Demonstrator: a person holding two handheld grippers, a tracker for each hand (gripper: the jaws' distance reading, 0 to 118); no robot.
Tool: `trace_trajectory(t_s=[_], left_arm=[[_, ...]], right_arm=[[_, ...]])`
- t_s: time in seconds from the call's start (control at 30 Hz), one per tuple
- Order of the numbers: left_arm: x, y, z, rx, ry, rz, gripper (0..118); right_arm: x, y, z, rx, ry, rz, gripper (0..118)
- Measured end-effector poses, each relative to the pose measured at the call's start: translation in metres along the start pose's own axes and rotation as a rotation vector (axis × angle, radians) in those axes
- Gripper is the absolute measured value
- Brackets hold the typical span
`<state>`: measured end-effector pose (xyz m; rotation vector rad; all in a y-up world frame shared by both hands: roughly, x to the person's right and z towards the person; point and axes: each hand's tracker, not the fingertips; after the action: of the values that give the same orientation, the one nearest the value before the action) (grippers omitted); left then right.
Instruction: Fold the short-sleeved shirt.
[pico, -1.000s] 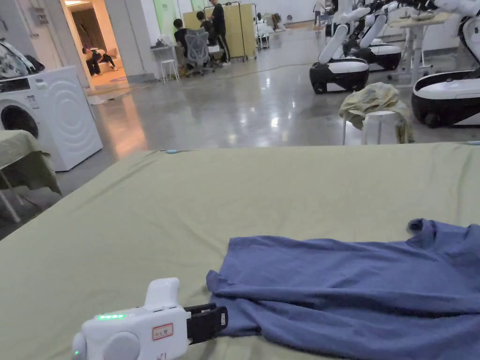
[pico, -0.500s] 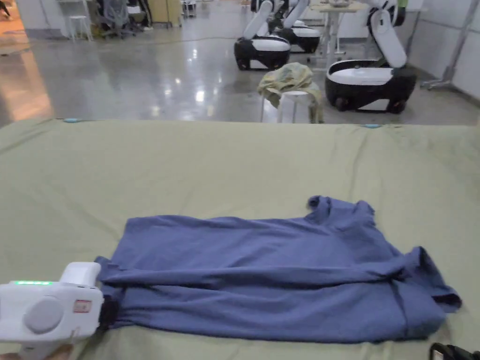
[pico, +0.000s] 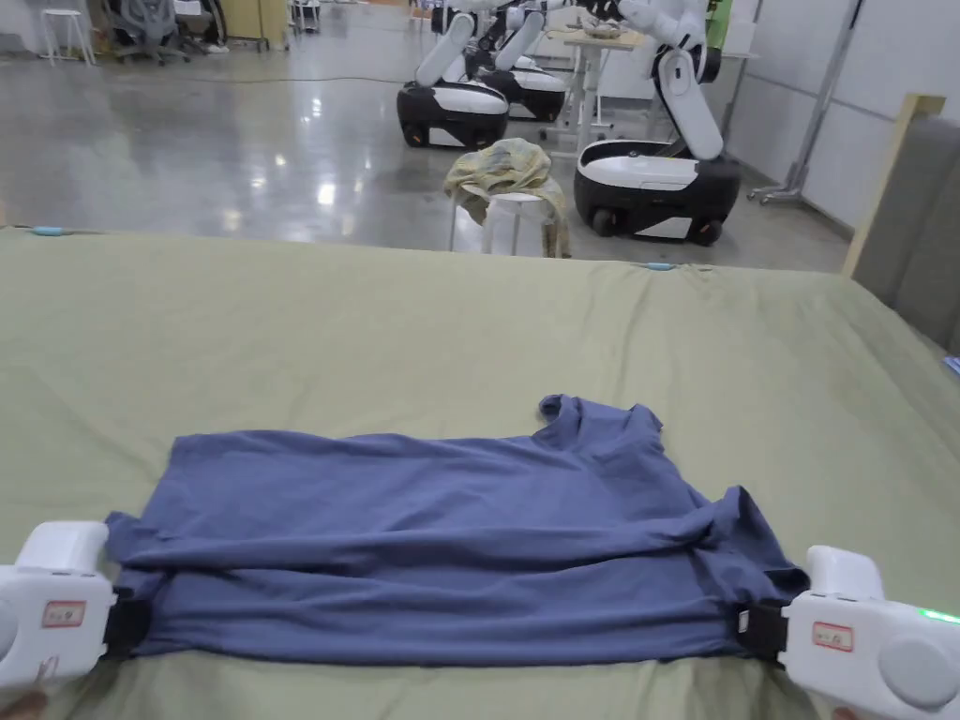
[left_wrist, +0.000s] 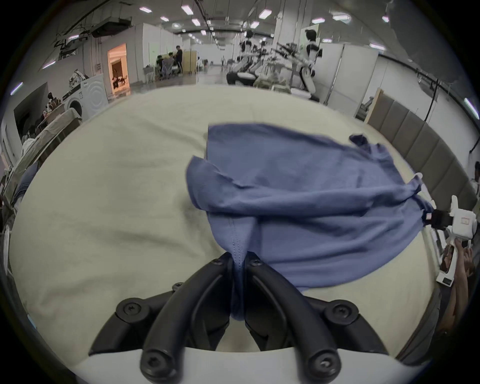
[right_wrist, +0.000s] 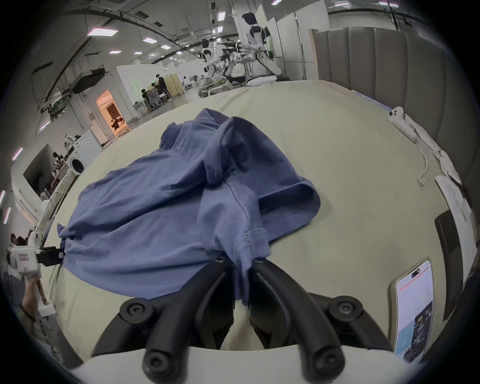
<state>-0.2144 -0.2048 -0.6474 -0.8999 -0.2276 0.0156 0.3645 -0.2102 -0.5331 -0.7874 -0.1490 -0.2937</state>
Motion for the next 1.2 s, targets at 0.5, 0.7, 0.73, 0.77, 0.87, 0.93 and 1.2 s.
trace_trajectory(t_s=[0.5, 0.7, 0.73, 0.77, 0.87, 0.93, 1.2], left_arm=[[0.007, -0.128, 0.166, 0.08, -0.098, 0.015, 7], [0.005, -0.161, 0.172, 0.085, -0.116, 0.049, 48], [0.007, -0.161, 0.178, 0.104, -0.108, 0.033, 53], [0.009, -0.159, 0.184, 0.153, -0.041, 0.003, 53], [0.02, -0.158, 0.216, 0.306, 0.025, -0.078, 53], [0.029, -0.158, 0.239, 0.425, 0.05, -0.125, 53], [0.075, -0.151, 0.291, 0.736, 0.075, -0.091, 54]], right_arm=[[-0.012, -0.116, 0.169, 0.081, -0.083, 0.06, 8], [-0.011, -0.139, 0.169, 0.052, -0.107, 0.124, 55], [-0.01, -0.139, 0.171, 0.06, -0.135, 0.115, 61], [-0.006, -0.138, 0.177, 0.074, -0.135, 0.112, 68], [0.0, -0.135, 0.203, 0.176, -0.153, 0.104, 71], [-0.006, -0.134, 0.224, 0.268, -0.137, 0.132, 73], [-0.055, -0.118, 0.256, 0.482, 0.062, 0.205, 73]])
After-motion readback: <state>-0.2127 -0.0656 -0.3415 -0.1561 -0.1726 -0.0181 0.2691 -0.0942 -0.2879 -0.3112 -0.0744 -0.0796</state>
